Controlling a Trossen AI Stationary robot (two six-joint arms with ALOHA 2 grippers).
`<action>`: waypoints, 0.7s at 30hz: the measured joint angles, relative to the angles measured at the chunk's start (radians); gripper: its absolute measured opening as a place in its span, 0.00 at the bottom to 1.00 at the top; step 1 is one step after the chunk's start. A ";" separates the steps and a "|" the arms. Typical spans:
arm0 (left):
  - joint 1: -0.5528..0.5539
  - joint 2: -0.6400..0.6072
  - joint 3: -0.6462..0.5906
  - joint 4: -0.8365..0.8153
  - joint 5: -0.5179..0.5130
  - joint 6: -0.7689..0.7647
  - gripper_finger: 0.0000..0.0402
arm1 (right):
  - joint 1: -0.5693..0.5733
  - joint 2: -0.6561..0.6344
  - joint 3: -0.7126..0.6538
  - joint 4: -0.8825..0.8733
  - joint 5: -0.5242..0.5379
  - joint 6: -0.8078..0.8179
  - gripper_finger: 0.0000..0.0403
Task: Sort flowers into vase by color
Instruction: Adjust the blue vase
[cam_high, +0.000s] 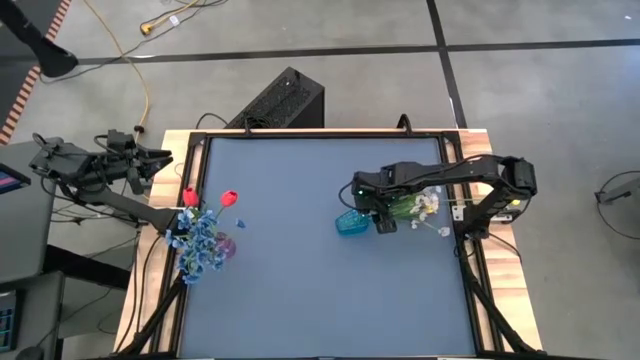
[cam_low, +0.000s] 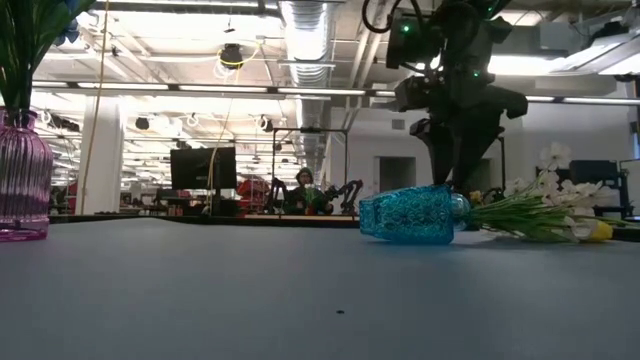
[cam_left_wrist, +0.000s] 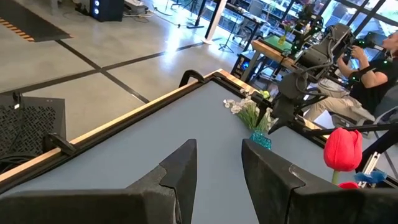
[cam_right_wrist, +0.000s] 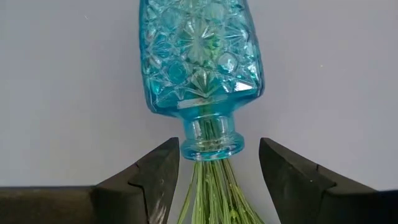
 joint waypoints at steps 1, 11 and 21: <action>0.000 0.000 0.000 0.000 0.003 0.000 0.28 | 0.000 0.000 0.000 0.000 0.004 0.010 0.62; 0.000 0.000 0.000 0.000 0.006 0.000 0.28 | 0.026 0.001 0.000 -0.005 0.011 -0.002 0.69; 0.000 0.000 0.000 0.000 0.009 0.003 0.28 | 0.061 0.108 0.001 -0.013 0.036 -0.014 0.83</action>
